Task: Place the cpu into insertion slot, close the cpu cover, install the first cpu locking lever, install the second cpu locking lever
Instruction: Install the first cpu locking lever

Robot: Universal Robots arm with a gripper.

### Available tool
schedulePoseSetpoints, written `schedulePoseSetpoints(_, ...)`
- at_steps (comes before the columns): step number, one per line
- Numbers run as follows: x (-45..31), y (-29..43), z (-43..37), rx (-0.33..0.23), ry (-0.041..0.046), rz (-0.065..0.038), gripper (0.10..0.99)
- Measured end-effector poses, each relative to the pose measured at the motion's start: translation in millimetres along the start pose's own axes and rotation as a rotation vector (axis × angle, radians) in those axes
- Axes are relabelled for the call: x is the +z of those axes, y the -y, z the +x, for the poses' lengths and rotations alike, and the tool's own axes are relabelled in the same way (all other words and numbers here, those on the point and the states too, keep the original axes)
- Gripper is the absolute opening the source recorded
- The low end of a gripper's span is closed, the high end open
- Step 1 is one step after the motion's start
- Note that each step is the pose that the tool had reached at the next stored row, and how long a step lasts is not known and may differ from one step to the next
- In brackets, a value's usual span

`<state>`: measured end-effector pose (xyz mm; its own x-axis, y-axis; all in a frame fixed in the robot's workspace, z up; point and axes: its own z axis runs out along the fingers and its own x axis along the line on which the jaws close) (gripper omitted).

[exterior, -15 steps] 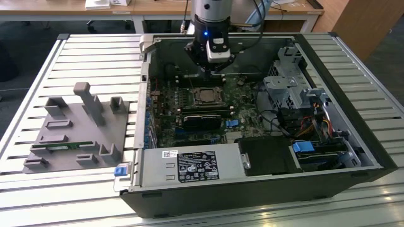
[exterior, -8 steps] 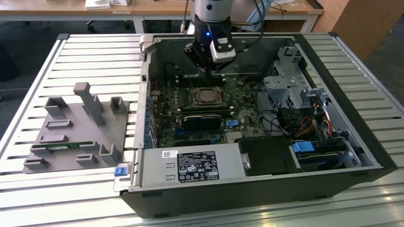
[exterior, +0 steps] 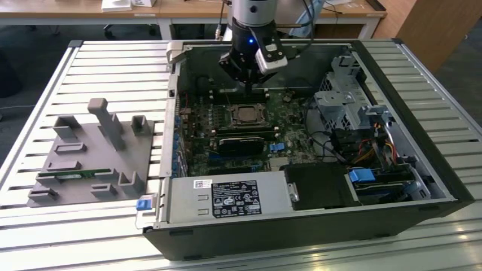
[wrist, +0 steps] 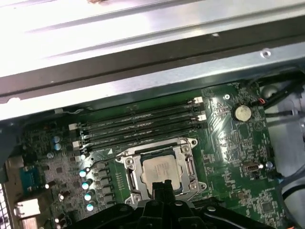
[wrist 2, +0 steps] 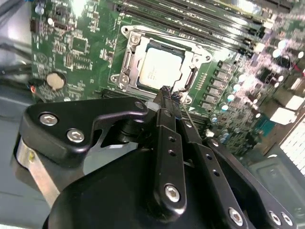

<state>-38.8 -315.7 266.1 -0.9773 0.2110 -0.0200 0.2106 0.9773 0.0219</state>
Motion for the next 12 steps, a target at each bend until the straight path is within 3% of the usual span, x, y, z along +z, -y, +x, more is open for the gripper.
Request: schedulePoseSetpoints(12, 0.2, 0.0, 0.0, -0.217, -0.0048, -0.004, 0.106)
